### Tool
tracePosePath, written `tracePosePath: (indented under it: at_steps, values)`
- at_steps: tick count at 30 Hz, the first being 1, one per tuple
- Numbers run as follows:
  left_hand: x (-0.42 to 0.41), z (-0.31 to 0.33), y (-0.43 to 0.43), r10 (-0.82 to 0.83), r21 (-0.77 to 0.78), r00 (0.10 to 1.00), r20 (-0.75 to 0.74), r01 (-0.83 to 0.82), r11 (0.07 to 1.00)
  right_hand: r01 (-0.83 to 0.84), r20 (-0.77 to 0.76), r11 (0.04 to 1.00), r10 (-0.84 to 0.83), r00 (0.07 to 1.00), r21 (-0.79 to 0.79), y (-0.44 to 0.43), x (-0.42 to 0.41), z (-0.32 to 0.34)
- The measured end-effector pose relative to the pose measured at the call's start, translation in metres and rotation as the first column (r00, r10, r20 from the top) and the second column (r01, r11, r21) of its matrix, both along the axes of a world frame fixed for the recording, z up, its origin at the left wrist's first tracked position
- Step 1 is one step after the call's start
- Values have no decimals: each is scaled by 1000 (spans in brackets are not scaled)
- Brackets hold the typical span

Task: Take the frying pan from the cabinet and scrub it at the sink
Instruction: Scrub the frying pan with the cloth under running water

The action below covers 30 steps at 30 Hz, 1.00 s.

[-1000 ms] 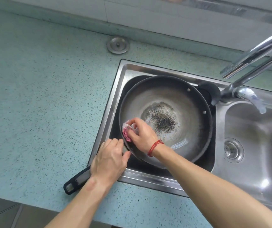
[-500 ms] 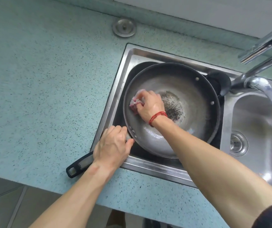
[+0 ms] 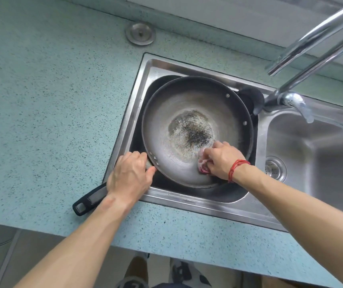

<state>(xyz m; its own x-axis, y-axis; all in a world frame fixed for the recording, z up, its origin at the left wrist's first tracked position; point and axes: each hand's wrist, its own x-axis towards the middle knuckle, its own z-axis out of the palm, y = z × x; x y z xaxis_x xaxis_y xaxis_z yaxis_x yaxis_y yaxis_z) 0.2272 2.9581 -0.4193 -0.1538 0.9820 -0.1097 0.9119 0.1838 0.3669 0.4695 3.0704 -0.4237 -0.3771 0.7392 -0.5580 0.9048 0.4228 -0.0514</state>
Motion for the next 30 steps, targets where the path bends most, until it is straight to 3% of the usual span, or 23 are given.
tracePosePath:
  at_steps: [4,7,11,14,17,21,25,28,30]
  values:
    - [0,1,1,6,-6,1000,7,-6,1000,200,-96,977,-193,976,70,-14,-9,-13]
    - [1,0,0,7,-23,1000,11,-7,1000,342,-226,936,-351,909,-83,-25,-38,-16]
    - [1,0,1,11,-35,1000,1,-11,999,325,-404,917,-395,825,-231,-36,-101,-7]
    - [1,1,1,8,-41,1000,-10,-8,999,381,-441,871,-487,754,-310,-34,-112,3]
    - [0,0,1,-1,-48,1000,-8,1,999,320,-358,894,-423,833,-313,-36,-84,9]
    - [-1,1,2,-4,-57,1000,8,4,998,191,-53,952,-209,976,-238,-21,-26,16]
    - [-2,0,1,-12,-47,1000,12,12,999,-54,150,994,39,988,94,23,22,20]
    - [-2,0,1,-26,-33,1000,5,26,999,-179,214,921,108,971,347,49,40,6]
    - [-2,1,1,-32,-35,1000,0,32,999,-187,227,891,98,969,414,50,39,-1]
